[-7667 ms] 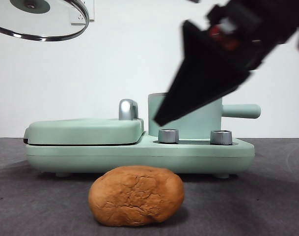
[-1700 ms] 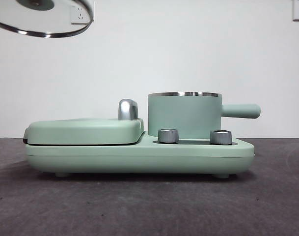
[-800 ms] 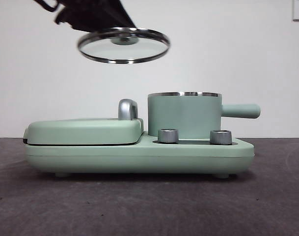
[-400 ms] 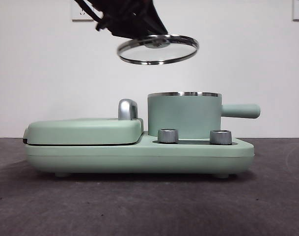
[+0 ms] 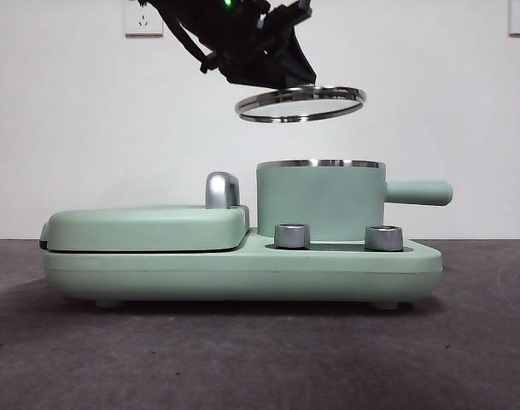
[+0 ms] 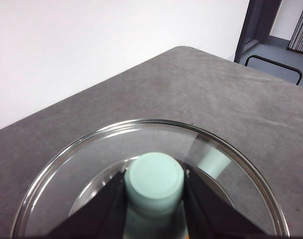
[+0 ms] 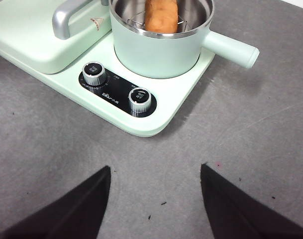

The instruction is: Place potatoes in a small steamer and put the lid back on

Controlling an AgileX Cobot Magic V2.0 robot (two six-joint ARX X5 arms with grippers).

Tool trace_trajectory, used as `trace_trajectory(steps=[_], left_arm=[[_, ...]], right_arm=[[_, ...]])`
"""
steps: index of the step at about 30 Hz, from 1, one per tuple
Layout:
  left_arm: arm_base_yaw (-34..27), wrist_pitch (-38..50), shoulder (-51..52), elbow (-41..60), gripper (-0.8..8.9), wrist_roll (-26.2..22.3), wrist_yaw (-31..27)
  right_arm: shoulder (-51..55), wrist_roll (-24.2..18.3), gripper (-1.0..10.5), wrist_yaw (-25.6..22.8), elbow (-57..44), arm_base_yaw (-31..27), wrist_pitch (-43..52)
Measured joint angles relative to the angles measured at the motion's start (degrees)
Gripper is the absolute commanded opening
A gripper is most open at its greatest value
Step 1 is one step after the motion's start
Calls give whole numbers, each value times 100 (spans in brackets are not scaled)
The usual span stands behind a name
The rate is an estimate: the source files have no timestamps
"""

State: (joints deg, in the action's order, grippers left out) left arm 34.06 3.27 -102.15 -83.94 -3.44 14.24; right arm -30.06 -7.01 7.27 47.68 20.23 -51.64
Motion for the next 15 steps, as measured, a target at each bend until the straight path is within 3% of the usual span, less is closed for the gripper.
trace_trajectory(steps=[15], left_arm=[[109,319,-629,-33,15,-280,0]], right_arm=[[0,15,285,-127,0,0,-2]])
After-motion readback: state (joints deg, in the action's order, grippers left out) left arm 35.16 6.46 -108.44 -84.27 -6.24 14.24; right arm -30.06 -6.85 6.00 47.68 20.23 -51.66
